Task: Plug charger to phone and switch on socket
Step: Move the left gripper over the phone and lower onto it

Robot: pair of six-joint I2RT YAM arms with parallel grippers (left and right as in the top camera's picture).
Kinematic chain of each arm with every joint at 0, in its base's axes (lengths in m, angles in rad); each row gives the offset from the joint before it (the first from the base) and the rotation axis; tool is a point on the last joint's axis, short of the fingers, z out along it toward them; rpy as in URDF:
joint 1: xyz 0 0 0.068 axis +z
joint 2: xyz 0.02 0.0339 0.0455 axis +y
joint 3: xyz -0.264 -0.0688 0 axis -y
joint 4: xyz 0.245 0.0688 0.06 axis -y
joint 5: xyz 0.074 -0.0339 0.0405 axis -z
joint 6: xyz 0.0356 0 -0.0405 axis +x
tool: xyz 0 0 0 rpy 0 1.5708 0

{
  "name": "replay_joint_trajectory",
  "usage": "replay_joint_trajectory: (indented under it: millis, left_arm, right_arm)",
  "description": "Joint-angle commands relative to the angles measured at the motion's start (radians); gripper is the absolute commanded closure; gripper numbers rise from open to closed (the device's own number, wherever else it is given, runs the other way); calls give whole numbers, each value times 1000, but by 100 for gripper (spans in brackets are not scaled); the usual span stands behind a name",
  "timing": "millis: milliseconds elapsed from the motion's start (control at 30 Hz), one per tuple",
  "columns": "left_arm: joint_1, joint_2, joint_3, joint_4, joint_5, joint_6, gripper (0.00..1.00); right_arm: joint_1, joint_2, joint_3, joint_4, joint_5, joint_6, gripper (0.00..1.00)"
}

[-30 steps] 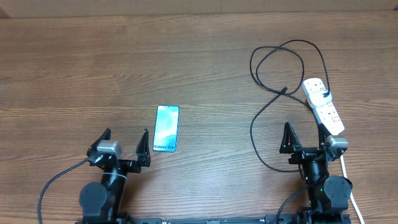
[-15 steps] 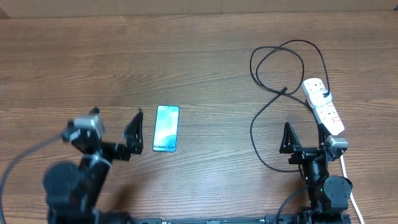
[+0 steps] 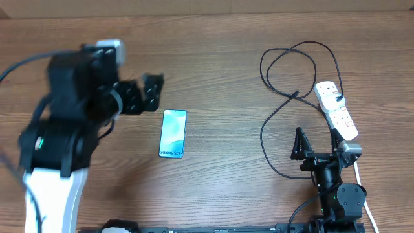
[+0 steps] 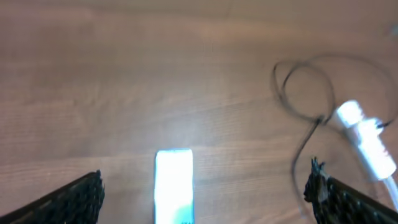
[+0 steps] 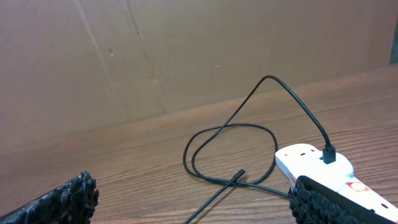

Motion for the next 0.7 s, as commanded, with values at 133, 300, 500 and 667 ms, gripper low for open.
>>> replay_joint_trajectory:
  millis: [133,300,500,667]
  left_arm:
    - [-128,232,92,-54,-144,-36,0]
    - [-129,354,92,-65,-76,-38,0]
    - [-129,496,90,-184,-71,-27,0]
    - [-131,580,76,-222,-71,-58,0]
  right_arm:
    - [4,-8,-11,3,7,-8,0]
    - [4,-8,-11,3,7,-8,0]
    - [4,-8,-11,3,7,-8,0]
    - [4,-8,-11,3,7,-8,0]
